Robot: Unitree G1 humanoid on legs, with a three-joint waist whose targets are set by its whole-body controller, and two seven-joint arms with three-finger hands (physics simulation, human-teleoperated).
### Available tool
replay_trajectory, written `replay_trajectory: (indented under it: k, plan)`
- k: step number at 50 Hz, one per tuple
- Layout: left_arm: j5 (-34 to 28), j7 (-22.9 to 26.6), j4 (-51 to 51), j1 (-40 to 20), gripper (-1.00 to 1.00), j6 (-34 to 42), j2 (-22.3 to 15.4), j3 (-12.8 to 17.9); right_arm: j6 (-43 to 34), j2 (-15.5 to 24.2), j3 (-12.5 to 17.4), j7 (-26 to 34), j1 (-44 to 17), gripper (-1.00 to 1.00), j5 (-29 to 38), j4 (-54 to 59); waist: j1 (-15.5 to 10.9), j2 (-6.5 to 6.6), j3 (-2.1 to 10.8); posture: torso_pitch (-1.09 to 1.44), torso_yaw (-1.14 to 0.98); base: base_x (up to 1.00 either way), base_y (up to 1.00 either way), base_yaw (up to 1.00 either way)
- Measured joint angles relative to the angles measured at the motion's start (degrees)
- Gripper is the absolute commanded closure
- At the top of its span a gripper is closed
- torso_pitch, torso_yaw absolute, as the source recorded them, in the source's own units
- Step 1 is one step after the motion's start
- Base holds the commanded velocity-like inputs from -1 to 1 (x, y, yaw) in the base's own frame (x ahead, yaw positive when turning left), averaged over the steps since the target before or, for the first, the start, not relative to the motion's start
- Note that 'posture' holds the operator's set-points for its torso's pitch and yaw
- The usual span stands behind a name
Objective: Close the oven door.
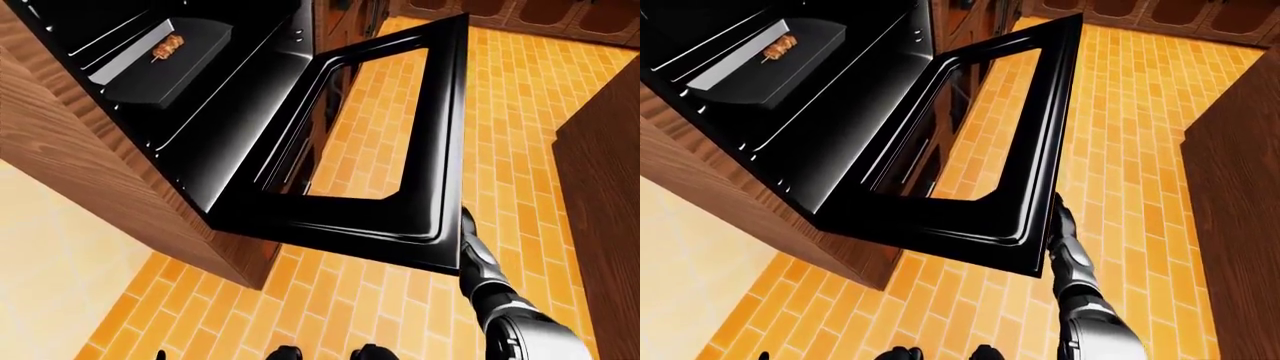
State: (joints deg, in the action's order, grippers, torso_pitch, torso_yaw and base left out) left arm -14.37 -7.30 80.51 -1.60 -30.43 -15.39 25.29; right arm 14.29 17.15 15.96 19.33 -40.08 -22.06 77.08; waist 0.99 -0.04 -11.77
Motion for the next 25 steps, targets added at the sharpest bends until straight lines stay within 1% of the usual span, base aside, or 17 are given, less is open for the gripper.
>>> replay_trajectory:
  k: [11, 25]
  plan:
    - [0.24, 0.22, -0.06, -0.1, -1.0, 0.01, -0.03, 0.09, -2.4, -2.8, -2.61, 1.06, -3.79, -1.0, -0.45, -2.58, 0.12, 0.37, 0.12, 0.28, 0.0, 0.0, 0.0, 0.0]
    - [0.3, 0.39, -0.04, -0.15, -1.0, 0.12, 0.0, 0.27, -4.92, -7.65, -5.66, 1.31, -5.73, -1.0, -0.67, -6.65, 0.14, 0.98, 0.24, 0.28, 0.0, 0.0, 0.0, 0.0]
